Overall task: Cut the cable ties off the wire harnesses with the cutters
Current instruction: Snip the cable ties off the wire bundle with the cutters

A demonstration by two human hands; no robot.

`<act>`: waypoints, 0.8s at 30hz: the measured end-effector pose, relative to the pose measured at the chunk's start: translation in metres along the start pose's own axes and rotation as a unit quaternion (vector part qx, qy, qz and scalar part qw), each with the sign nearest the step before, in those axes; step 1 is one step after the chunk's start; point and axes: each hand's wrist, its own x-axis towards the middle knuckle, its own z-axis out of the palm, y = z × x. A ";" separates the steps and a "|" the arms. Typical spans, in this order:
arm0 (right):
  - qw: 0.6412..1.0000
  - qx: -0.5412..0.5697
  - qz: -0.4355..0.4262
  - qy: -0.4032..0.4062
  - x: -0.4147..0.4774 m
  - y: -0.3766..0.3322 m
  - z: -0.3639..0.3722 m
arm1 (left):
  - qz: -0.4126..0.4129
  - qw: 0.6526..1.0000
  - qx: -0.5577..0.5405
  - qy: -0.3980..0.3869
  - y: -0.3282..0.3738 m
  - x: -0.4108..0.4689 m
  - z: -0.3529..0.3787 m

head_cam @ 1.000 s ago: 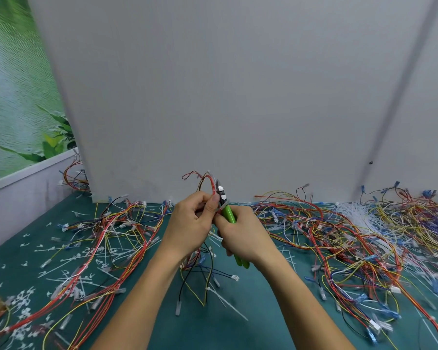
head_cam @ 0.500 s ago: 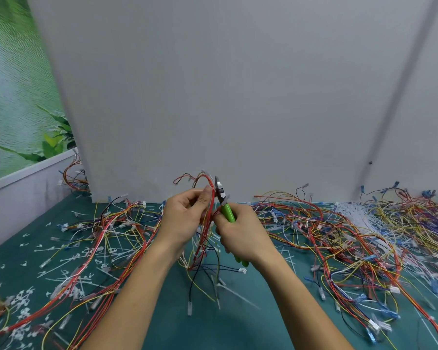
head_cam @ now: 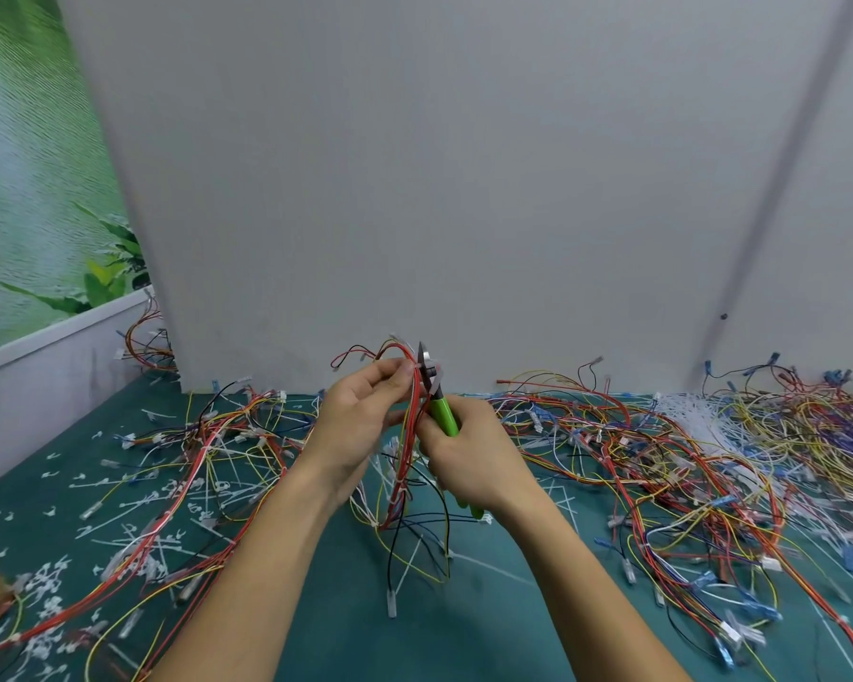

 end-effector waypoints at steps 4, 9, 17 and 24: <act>1.000 0.010 -0.007 -0.012 -0.002 -0.004 0.000 | -0.007 0.995 -0.068 -0.078 -0.002 -0.003 0.001; 0.999 0.031 -0.010 -0.040 -0.004 -0.008 -0.003 | -0.005 0.991 -0.096 -0.095 -0.002 -0.005 0.001; 0.995 0.025 -0.013 -0.094 -0.007 -0.012 -0.013 | 0.060 0.997 -0.015 -0.034 -0.001 -0.003 -0.003; 0.995 -0.030 -0.013 -0.096 -0.005 -0.009 -0.018 | 0.101 0.994 0.032 -0.002 0.000 -0.002 -0.002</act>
